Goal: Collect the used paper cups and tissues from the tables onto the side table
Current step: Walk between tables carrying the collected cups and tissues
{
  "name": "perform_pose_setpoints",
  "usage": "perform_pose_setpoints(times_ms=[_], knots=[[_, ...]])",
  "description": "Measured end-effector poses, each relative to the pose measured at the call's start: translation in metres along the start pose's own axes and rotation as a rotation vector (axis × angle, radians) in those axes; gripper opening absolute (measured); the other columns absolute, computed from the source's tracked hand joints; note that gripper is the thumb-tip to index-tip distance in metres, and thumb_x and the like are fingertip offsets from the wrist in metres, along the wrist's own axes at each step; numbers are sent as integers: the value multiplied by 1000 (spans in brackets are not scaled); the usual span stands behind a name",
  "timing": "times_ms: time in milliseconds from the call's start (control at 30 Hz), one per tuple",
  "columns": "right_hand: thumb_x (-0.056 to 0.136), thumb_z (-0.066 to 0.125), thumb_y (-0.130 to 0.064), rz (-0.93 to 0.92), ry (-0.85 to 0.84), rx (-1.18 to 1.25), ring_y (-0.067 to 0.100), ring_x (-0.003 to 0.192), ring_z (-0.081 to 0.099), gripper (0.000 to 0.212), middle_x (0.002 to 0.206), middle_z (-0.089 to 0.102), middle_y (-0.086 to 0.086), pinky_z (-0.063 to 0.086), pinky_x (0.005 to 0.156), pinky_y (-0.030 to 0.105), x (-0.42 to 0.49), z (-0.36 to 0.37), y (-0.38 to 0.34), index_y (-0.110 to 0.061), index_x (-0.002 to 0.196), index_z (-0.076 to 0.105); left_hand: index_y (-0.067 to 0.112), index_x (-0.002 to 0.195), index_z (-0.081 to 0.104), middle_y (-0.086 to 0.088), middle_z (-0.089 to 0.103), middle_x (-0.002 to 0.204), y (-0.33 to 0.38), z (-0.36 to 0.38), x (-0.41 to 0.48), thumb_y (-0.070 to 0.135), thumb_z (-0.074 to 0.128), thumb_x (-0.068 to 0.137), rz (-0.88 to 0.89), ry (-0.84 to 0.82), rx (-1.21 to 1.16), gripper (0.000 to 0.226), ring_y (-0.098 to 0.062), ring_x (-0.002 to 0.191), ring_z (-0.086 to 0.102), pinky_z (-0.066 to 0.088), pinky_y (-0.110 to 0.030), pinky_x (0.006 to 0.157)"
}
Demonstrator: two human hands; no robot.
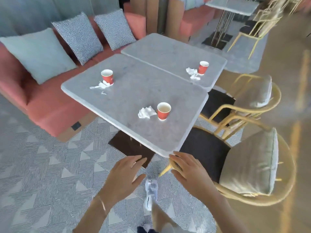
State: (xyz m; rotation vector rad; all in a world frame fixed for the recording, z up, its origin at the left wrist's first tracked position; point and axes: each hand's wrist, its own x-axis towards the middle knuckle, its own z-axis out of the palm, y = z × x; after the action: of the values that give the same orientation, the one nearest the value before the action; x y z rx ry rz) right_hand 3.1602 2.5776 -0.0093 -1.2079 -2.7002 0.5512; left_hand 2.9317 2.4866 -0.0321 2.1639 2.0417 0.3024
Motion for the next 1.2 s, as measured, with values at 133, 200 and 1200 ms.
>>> perform_pose_setpoints(times_ms=[133,200,1200], knots=[[91,51,-37,1,51,10,10,130,35,44,140,42,-10,31,104,31,56,-2,23,-27,133,44,18,118,62,2,64,115,-25,-7,56,36,74,73,9,38,15,50,-17,101,63,51,-36,85],[90,52,-35,2,54,13,10,130,35,45,140,42,-10,31,104,30,89,-6,35,-27,134,43,19,119,61,2,63,116,-39,-12,89,35,73,75,17,46,13,48,-18,103,62,50,-36,86],[83,62,-38,167,-68,85,11,134,25,62,148,27,-8,46,90,31,319,50,122,-24,137,35,23,112,67,-2,60,125,-175,117,324,-8,83,34,260,-153,-18,86,-18,111,59,52,-25,82]])
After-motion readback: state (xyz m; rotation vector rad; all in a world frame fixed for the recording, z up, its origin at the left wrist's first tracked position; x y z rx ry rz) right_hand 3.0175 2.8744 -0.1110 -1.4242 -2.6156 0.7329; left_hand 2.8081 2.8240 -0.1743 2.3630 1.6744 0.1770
